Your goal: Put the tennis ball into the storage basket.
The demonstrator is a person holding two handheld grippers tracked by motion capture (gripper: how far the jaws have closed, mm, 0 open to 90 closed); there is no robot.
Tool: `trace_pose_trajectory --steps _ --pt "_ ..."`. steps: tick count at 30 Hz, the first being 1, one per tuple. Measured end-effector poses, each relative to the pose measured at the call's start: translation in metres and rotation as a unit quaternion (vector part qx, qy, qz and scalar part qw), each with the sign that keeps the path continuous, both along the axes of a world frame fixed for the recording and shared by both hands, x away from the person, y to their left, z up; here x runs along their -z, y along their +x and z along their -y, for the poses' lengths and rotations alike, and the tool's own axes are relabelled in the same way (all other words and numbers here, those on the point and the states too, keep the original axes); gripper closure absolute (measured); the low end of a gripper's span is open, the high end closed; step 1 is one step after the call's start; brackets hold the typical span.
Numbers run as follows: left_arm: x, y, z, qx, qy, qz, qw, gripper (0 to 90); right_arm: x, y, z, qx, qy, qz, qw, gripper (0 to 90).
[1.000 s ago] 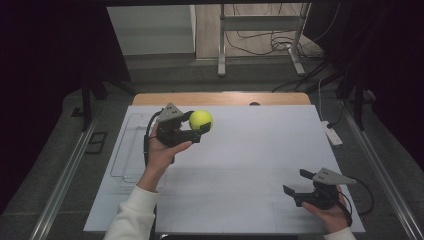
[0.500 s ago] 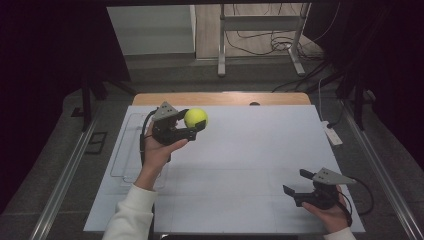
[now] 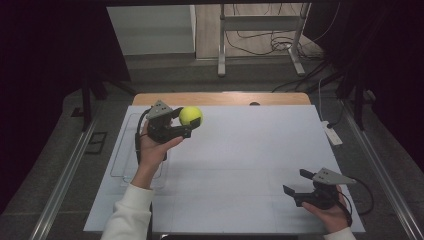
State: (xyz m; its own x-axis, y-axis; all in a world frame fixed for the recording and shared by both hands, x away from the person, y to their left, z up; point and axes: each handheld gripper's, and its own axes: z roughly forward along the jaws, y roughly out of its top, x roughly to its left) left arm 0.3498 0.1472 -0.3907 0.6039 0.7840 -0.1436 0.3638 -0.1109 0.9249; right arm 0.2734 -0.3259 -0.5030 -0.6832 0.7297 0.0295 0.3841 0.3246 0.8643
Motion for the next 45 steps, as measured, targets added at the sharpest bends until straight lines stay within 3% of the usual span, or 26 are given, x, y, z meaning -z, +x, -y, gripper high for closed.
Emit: trace_pose_trajectory --steps 45 --pt "0.006 0.009 -0.034 -0.061 -0.013 0.006 0.9980 26.8 0.000 0.000 0.000 0.000 -0.002 0.000 1.0000 12.3"
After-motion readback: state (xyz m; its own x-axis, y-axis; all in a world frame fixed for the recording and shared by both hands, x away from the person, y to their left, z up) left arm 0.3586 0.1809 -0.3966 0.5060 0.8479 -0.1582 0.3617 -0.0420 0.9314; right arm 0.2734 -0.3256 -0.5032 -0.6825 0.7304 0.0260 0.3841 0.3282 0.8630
